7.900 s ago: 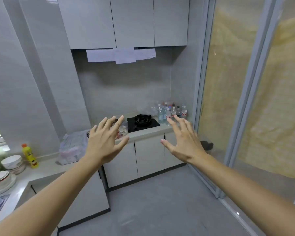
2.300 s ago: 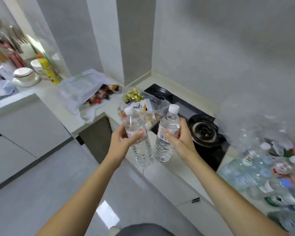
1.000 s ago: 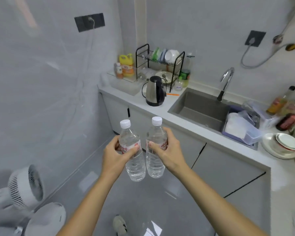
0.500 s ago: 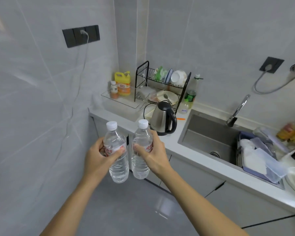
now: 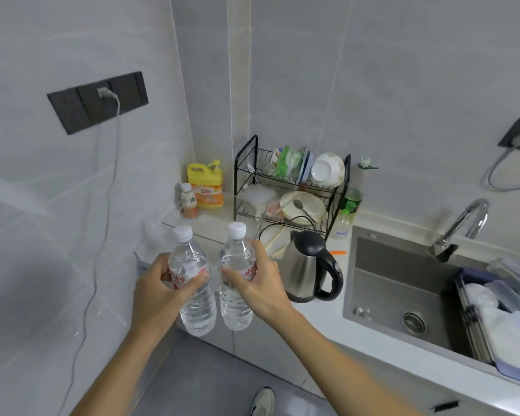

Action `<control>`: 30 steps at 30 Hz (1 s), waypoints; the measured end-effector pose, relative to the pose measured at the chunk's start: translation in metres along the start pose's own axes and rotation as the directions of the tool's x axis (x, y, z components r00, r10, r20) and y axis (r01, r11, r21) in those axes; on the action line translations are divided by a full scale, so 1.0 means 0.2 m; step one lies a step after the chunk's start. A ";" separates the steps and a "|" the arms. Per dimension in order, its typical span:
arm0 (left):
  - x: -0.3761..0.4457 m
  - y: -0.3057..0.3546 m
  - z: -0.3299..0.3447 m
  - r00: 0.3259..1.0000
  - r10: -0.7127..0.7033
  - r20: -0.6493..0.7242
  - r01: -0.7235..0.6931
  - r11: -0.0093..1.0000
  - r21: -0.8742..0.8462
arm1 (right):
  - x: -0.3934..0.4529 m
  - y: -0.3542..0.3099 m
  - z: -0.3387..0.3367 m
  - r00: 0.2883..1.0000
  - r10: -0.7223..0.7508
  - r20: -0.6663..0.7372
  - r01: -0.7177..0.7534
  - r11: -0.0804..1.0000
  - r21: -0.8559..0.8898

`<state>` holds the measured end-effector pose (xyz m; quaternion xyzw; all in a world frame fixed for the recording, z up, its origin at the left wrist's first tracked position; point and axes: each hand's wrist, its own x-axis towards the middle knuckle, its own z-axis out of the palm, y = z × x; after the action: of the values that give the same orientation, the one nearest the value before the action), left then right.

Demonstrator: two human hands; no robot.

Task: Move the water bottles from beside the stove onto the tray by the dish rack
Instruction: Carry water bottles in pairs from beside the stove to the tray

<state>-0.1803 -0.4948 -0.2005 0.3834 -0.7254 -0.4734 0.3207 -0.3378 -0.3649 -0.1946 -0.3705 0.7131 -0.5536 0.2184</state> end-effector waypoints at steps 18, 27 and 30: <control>1.55 -0.18 0.24 0.998 -0.010 0.057 0.003 0.993 0.116 | 1.41 0.30 0.23 0.981 0.087 -0.174 -0.104 0.990 -0.093; 1.95 -0.47 0.49 0.958 -0.048 0.282 -0.015 0.976 0.216 | 1.64 0.55 0.32 0.914 0.223 -0.338 -0.324 0.904 -0.279; 2.00 -0.54 0.58 0.937 -0.054 0.346 -0.046 0.960 0.276 | 1.67 0.63 0.34 0.896 0.246 -0.370 -0.362 0.886 -0.289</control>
<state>-0.4493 -0.8144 -0.3005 0.3358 -0.8295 -0.4275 0.1282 -0.5339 -0.6507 -0.3012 -0.1898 0.8757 -0.4290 0.1142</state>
